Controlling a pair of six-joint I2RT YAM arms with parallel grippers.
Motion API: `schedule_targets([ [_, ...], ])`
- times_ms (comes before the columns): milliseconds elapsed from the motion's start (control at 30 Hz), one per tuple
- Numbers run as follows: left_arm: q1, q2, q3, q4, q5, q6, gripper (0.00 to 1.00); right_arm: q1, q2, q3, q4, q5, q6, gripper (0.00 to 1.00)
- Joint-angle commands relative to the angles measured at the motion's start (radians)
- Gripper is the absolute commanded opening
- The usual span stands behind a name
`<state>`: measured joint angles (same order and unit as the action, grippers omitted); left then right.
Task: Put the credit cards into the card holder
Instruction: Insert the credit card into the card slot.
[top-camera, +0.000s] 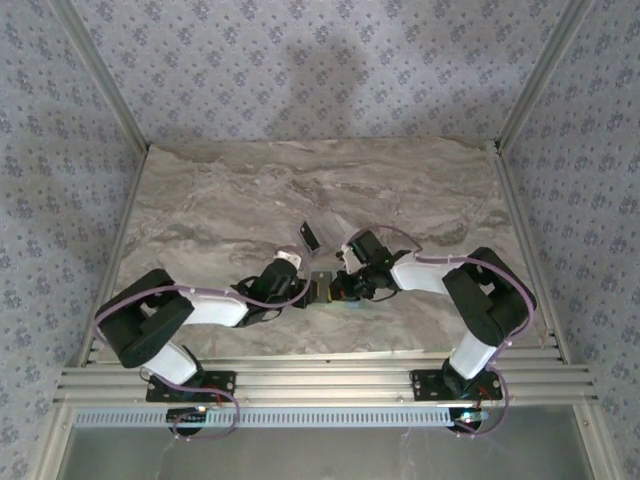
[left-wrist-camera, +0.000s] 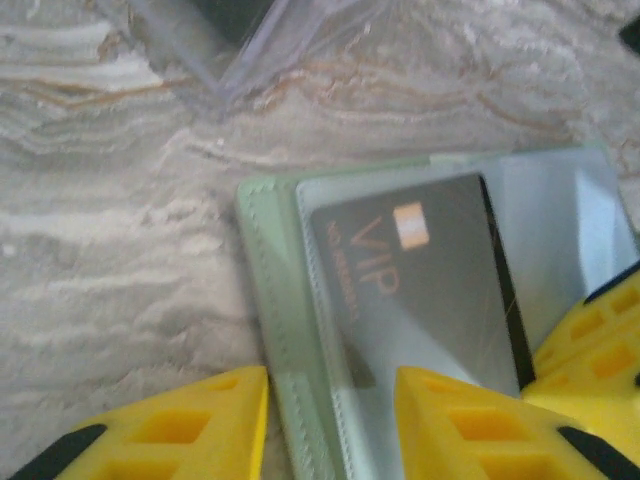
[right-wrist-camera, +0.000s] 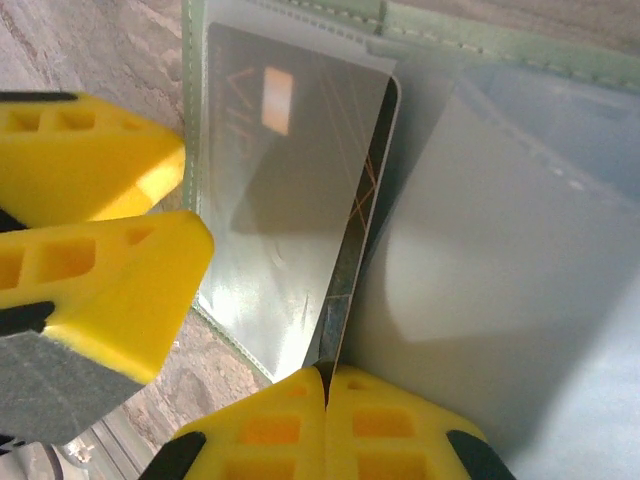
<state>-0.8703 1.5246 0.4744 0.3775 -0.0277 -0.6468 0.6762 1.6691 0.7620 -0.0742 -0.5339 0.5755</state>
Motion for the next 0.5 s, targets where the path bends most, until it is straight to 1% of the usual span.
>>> schedule_targets([
  [0, 0.004, -0.018, -0.027, -0.124, 0.033, -0.021, 0.29, 0.016, 0.012, -0.004, -0.042, 0.028, -0.026, 0.0],
  [67, 0.008, -0.019, -0.039, -0.121, 0.029, -0.022, 0.24, 0.02, 0.011, -0.002, -0.044, 0.033, -0.03, 0.0],
  [167, 0.007, -0.014, -0.046, -0.105, 0.035, -0.017, 0.2, 0.023, 0.014, 0.001, -0.047, 0.033, -0.033, 0.0],
  [333, 0.008, 0.031, -0.034, -0.083, 0.051, -0.014, 0.14, 0.035, 0.032, 0.016, -0.049, 0.03, -0.034, 0.0],
  [467, 0.002, 0.076, -0.035, -0.045, 0.069, -0.021, 0.13, 0.049, 0.04, 0.03, -0.045, 0.023, -0.033, 0.01],
])
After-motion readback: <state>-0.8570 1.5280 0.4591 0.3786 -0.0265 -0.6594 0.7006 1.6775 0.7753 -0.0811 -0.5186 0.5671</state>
